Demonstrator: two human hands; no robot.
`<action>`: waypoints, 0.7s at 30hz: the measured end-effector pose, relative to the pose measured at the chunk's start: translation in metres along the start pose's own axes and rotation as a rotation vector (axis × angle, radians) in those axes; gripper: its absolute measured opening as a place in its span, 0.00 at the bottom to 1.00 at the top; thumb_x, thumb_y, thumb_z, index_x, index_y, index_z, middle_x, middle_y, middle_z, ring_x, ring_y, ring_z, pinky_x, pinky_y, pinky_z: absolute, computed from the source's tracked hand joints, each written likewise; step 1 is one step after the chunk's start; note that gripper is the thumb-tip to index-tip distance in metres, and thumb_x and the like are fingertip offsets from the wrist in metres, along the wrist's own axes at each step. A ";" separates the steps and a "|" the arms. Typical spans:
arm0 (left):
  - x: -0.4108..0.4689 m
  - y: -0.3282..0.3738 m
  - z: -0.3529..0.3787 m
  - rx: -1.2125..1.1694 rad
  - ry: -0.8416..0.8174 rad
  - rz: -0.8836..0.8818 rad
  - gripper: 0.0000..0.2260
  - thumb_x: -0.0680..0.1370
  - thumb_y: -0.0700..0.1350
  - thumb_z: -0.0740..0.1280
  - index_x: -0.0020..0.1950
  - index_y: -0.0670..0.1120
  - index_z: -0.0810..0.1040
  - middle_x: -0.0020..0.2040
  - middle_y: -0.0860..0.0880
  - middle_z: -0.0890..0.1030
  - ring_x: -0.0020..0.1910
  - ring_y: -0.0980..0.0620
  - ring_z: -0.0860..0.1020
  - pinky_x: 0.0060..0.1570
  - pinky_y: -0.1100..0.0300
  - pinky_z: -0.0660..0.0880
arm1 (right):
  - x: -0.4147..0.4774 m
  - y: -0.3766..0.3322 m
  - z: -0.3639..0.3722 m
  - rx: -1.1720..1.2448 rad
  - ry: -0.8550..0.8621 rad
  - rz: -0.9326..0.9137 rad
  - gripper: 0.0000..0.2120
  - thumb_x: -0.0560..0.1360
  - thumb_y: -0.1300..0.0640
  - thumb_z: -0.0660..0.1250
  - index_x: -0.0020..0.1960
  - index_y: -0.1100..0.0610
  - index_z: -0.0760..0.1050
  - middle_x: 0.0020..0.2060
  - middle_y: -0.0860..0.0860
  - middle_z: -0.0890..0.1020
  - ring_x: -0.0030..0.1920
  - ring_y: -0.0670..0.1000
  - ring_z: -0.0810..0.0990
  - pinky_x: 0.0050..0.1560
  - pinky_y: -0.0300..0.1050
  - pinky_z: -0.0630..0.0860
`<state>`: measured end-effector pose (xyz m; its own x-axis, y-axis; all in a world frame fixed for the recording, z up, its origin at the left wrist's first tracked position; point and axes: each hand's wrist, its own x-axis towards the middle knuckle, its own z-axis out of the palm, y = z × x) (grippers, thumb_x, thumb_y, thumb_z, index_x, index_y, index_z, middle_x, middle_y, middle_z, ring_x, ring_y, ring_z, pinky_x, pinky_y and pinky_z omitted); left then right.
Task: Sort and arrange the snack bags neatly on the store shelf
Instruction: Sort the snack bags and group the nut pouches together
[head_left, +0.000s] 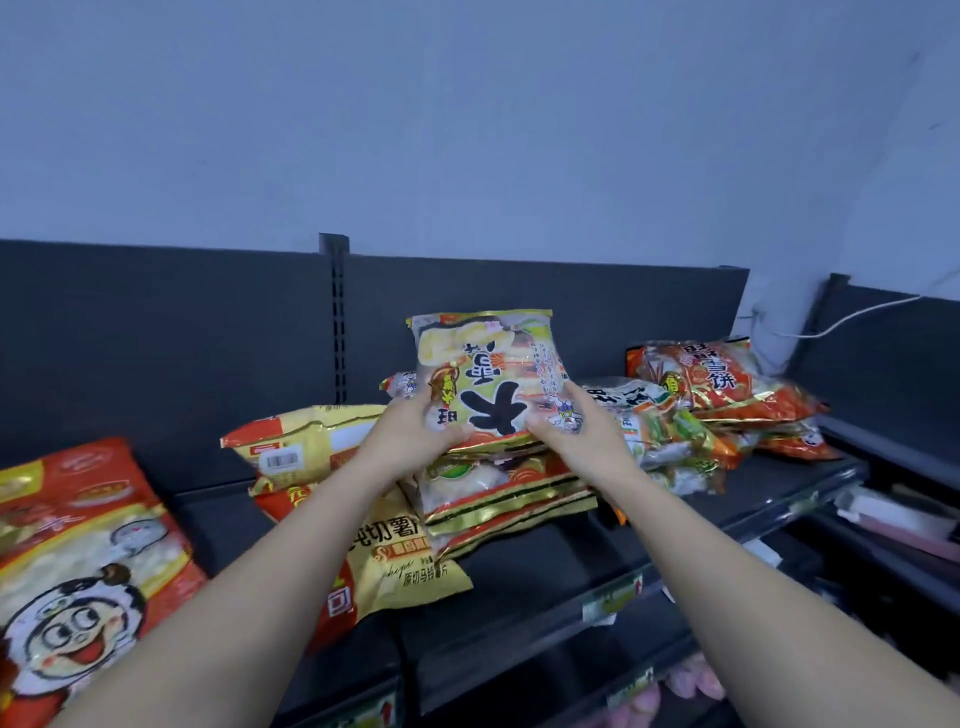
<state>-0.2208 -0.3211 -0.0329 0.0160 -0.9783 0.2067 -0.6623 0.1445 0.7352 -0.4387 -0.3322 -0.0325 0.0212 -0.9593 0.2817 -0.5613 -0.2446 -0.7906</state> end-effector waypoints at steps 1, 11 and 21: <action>0.004 -0.002 0.003 0.066 0.005 -0.001 0.28 0.74 0.61 0.68 0.70 0.52 0.68 0.63 0.48 0.77 0.61 0.47 0.75 0.58 0.54 0.74 | 0.005 0.006 0.000 -0.084 0.020 0.017 0.38 0.73 0.37 0.67 0.77 0.51 0.60 0.74 0.49 0.66 0.74 0.52 0.63 0.71 0.51 0.65; -0.016 0.019 0.012 0.363 0.066 -0.100 0.33 0.77 0.63 0.62 0.76 0.48 0.60 0.67 0.42 0.71 0.65 0.43 0.71 0.60 0.52 0.72 | 0.021 -0.002 -0.004 -0.602 0.016 -0.086 0.28 0.76 0.38 0.59 0.67 0.55 0.71 0.67 0.56 0.71 0.68 0.58 0.68 0.64 0.54 0.68; -0.103 0.019 -0.022 0.737 0.279 -0.195 0.19 0.80 0.56 0.60 0.63 0.44 0.75 0.58 0.45 0.74 0.60 0.44 0.73 0.52 0.49 0.73 | -0.036 -0.046 0.027 -0.650 -0.010 -0.578 0.20 0.76 0.53 0.63 0.67 0.54 0.72 0.64 0.54 0.72 0.66 0.56 0.68 0.66 0.51 0.63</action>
<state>-0.2183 -0.2143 -0.0260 0.3040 -0.8887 0.3433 -0.9499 -0.2550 0.1809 -0.3912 -0.2904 -0.0215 0.4541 -0.7119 0.5357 -0.8215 -0.5673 -0.0575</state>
